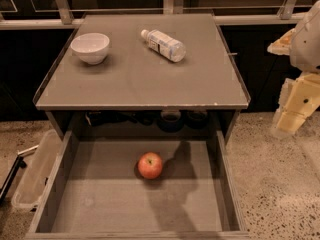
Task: Pick apple from top drawer and place on counter
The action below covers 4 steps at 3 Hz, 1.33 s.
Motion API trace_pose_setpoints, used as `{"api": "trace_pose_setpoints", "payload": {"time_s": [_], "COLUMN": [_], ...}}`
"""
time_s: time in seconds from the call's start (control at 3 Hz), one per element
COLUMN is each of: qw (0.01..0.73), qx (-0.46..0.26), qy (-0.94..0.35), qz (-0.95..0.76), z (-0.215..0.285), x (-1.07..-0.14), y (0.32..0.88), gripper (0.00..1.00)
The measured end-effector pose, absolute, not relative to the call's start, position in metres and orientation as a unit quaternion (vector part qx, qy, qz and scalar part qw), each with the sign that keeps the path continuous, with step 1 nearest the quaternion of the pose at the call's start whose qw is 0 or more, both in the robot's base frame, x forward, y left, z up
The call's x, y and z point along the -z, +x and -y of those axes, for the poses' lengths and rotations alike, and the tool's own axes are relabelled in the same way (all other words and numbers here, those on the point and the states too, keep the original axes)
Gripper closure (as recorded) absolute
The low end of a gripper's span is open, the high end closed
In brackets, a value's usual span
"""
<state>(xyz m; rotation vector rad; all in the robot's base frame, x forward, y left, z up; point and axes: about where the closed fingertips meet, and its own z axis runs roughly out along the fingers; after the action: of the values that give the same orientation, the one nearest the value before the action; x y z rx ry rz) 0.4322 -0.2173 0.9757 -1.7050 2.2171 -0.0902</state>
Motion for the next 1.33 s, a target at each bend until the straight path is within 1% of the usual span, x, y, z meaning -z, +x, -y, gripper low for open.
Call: {"api": "trace_pose_setpoints", "payload": {"time_s": [1.0, 1.33], "qw": [0.276, 0.306], "qx": [-0.046, -0.085], "qy": [-0.622, -0.64], "qz": [-0.732, -0.699], "z": [0.189, 0.159], "x": [-0.899, -0.871], "y": [0.397, 0.387], "gripper": [0.0, 0.0]}}
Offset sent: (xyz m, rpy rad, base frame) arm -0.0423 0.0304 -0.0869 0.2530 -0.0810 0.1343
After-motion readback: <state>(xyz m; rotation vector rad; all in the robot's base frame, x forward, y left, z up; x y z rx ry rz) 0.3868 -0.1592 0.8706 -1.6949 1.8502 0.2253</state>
